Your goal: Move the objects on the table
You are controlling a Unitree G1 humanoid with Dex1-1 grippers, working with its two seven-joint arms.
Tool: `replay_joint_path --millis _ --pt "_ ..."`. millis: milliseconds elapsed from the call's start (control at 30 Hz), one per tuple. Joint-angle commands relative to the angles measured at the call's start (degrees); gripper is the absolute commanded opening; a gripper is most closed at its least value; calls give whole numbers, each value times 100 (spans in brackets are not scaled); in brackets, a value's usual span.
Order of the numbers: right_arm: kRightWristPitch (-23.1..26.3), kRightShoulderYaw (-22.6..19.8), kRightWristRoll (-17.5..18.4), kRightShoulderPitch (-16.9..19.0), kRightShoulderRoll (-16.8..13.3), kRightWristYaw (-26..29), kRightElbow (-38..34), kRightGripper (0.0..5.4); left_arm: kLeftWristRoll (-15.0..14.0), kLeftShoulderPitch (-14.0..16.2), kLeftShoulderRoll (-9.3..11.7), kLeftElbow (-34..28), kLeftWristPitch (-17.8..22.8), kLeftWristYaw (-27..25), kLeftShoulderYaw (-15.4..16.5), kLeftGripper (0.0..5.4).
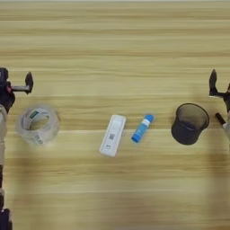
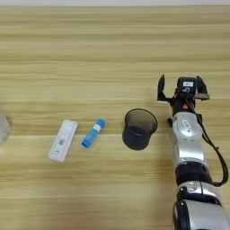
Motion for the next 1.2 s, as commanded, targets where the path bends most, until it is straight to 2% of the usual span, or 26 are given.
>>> replay_joint_path --millis 33,167,300,533,733,933,1200 --pt "140 34 -10 68 39 -65 -129 540 -81 277 205 -431 601 -305 -63 538" --pt "199 61 -18 90 77 -114 -230 540 -231 447 365 -644 981 -576 103 538" --pt "277 75 -36 110 115 -157 -326 540 -271 608 544 -800 1243 -830 104 538" --pt "347 116 -49 110 152 -207 -384 540 -110 434 786 -56 1134 -965 87 538" --pt "380 129 -39 134 152 -229 -434 540 -51 281 829 439 962 -1095 -65 538" --pt "403 122 -32 140 142 -233 -472 540 21 194 747 617 881 -1146 -258 538" --pt "458 114 -26 150 132 -228 -513 540 31 303 682 305 968 -1190 -438 538"
